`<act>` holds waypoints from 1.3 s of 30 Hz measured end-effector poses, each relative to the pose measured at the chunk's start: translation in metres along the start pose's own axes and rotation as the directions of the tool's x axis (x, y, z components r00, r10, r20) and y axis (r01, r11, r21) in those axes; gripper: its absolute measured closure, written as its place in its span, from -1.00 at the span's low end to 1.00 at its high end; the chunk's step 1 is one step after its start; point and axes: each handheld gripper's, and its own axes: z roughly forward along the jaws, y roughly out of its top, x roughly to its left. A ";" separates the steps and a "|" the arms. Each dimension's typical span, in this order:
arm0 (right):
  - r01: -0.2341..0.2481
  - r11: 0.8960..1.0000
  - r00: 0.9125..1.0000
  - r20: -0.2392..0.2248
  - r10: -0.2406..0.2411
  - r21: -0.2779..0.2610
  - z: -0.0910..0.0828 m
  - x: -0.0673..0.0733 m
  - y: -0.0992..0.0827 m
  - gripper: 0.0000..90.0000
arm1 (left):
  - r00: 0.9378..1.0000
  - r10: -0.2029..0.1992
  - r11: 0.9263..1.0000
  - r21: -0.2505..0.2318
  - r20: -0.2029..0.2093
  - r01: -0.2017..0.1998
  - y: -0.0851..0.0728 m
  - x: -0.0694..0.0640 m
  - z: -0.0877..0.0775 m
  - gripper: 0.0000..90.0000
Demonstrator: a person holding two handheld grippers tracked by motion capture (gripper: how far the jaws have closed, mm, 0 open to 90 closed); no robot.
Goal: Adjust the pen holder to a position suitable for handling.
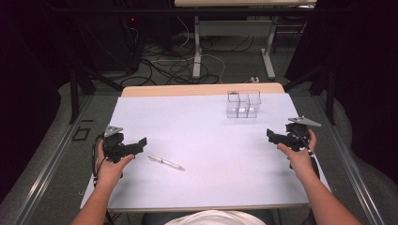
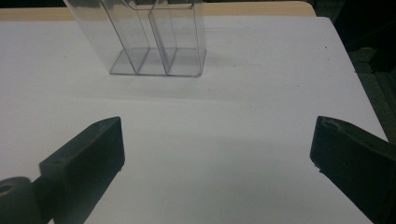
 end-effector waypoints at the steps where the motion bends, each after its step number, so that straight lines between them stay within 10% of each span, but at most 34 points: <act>1: -0.002 1.000 1.000 0.005 0.002 0.009 0.001 -0.001 0.000 -0.86 | 1.000 0.000 1.000 -0.001 0.006 0.000 0.000 0.000 0.000 -0.98; 12: -0.017 1.000 1.000 -0.024 0.017 0.024 0.009 0.006 0.009 -0.68 | 1.000 -0.009 1.000 -0.006 0.008 0.009 -0.002 0.000 -0.003 -0.98; 21: 0.062 0.997 0.997 -0.051 -0.060 0.047 0.016 0.019 0.028 -0.64 | 1.000 -0.013 1.000 -0.020 -0.008 0.013 -0.002 0.002 -0.007 -0.98; 39: 0.099 0.990 0.994 -0.067 -0.092 0.099 0.018 0.037 0.096 -0.46 | 1.000 -0.014 1.000 -0.012 -0.012 0.014 -0.003 0.002 -0.004 -0.98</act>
